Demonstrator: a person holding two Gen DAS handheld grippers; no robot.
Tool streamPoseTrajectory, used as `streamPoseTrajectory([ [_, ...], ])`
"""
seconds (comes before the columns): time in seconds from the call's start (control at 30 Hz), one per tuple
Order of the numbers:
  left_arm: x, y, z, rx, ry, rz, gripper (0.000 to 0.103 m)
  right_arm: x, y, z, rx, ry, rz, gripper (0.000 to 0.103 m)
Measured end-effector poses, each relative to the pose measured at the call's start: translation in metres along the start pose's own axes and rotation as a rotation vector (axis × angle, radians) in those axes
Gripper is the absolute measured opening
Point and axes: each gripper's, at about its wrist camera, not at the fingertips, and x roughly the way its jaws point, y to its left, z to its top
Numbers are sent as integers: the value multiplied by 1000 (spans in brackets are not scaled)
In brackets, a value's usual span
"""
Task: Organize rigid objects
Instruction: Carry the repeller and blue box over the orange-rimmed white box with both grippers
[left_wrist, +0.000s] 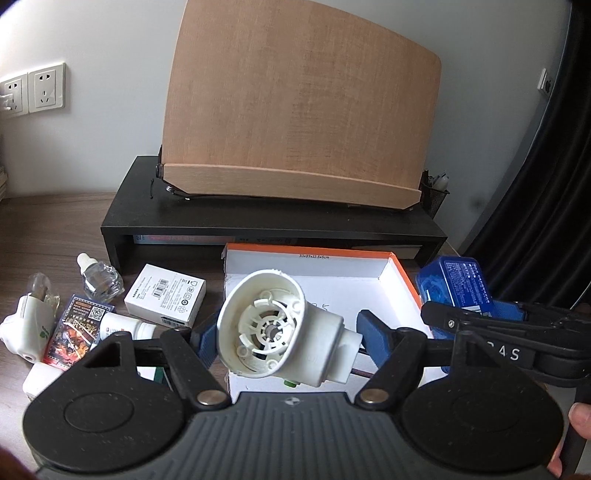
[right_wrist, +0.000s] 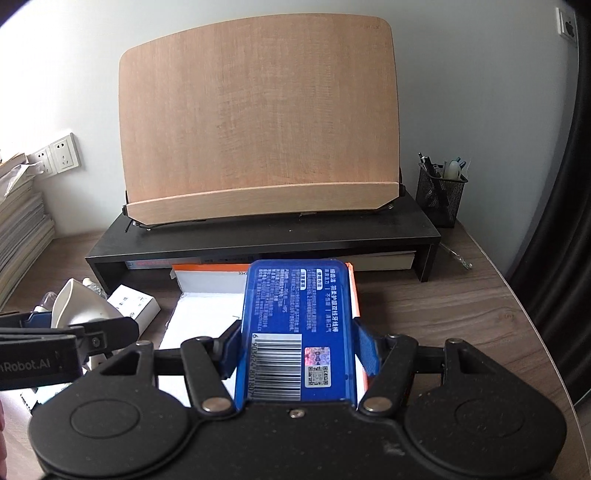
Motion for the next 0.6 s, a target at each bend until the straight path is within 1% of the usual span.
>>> streamPoseTrajectory([
  [0.27,17,-10,8,-15,11,26,77,21,-10,5,-20,18,15,74],
  [0.6,29,-14,11,-15,27,45,77,35,-12,11,-36,28,15,74],
])
